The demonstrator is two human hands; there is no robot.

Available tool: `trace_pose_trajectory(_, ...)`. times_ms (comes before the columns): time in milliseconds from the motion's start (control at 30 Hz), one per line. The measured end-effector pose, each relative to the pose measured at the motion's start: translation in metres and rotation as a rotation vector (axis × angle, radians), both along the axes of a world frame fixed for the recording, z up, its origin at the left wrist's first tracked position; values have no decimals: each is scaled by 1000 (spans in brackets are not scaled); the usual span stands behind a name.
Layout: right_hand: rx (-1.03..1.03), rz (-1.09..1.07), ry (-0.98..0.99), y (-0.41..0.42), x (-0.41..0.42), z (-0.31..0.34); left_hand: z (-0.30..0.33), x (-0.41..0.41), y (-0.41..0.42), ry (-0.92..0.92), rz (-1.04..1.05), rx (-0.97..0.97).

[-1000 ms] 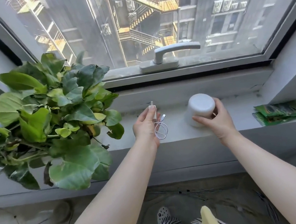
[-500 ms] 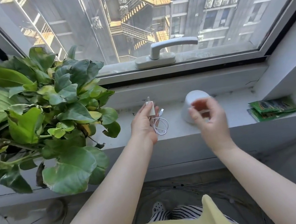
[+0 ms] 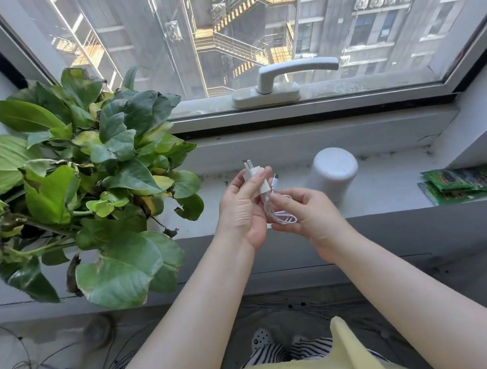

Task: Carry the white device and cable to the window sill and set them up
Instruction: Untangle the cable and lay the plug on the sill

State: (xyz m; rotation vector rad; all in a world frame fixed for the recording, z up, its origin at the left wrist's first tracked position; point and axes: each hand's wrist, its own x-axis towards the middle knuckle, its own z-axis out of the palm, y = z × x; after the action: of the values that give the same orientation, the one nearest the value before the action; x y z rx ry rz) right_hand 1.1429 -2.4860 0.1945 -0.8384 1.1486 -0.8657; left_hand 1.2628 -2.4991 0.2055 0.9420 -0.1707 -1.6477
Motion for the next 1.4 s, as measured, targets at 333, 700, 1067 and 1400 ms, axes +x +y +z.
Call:
trace_pose_trajectory(333,49,-54,-68,-4,-13,5,-1,5,-3,-245,110,22)
trace_pose_trajectory(700,60,61,-13,-6,-20,13,0,3,-4,-356,164,-55)
trace_pose_trajectory(1067,-13,232,258,-9,-32,26,4,2,-4,-506,214,-138)
trace_pose_trajectory(1400,-4,-134,26,-12,-23,23,-3,8,-6,-508,-80,-181)
